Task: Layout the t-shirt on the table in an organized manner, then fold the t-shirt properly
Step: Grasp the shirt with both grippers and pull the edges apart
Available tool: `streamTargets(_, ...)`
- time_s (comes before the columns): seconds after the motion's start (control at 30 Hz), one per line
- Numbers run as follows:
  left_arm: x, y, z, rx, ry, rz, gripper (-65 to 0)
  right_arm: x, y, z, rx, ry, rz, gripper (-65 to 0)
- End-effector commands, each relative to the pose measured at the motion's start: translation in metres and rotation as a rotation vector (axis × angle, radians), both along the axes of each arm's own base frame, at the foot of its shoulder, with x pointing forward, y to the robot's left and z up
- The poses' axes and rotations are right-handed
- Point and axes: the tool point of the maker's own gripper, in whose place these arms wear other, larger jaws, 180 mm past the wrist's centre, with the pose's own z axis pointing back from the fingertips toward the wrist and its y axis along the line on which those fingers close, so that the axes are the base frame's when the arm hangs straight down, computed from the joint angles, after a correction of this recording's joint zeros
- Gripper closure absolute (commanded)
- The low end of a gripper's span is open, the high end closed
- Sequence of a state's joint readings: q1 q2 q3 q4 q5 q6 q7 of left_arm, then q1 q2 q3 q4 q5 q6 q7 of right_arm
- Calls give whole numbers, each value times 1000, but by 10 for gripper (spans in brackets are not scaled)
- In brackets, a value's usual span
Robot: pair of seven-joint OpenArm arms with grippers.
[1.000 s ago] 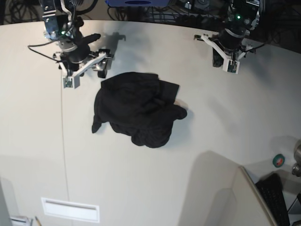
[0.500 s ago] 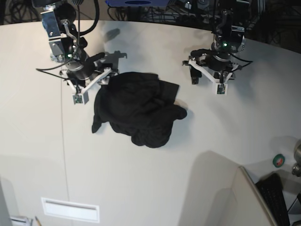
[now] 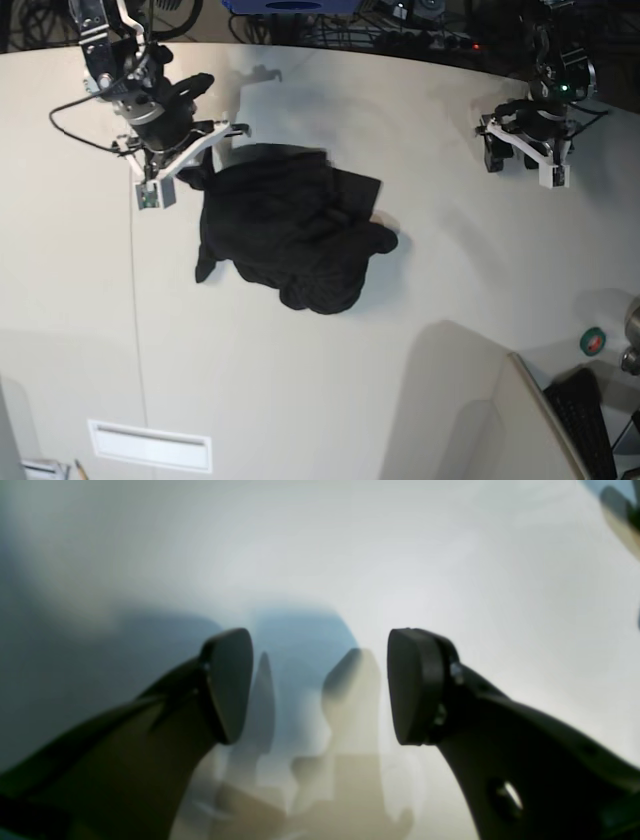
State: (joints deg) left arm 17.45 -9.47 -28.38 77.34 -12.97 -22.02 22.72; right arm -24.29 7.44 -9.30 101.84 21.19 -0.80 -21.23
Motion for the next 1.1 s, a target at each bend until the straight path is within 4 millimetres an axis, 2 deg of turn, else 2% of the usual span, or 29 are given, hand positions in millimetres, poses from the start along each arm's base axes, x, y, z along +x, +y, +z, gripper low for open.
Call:
streamTargets(0.0,5,14,11,19,-39,15,-402,10,-4,23,12,-77,-11,0)
streamTargets(0.1,-2,36,16,33,-47,74,-402,23,-24,56,-6,-169,-52,0)
streamTargets(0.17,-5,46,19,44,-53,99,-402,31,-46,69,-35,-210,-104,0)
streamTargets(0.27,-7,51,21,50,-55,112,-402,55,-89,85,-86,-276,-202,0)
streamTargets(0.37,-8,49,21,53,-52,105,-402,73,-132,85,-129,-289,-308,0)
streamTargets(0.43,-8,47,20,49,-52,103,-402,79,-154,82,-145,-287,-364,0)
streamTargets(0.5,-8,47,20,48,-51,102,-402,79,-165,82,-154,-277,-389,0)
streamTargets(0.57,-7,46,20,47,-52,100,-402,75,-166,85,-158,-251,-386,0)
streamTargets(0.63,-2,29,15,31,-45,56,-402,71,-162,89,-158,-239,-373,0)
streamTargets(0.7,8,-1,13,10,-46,-34,-402,68,-160,93,-161,-248,-366,0)
streamTargets(0.83,25,-83,19,-57,-80,-226,-402,62,-157,106,-169,-277,-358,0)
streamTargets(0.9,30,-118,23,-99,-103,-283,-402,59,-156,116,-175,-300,-352,0)
streamTargets(1.0,46,-170,33,-172,-149,-354,-402,60,-172,132,-199,-374,-394,0)
streamTargets(1.07,51,-205,37,-216,-164,-410,-402,60,-175,134,-202,-381,-401,0)
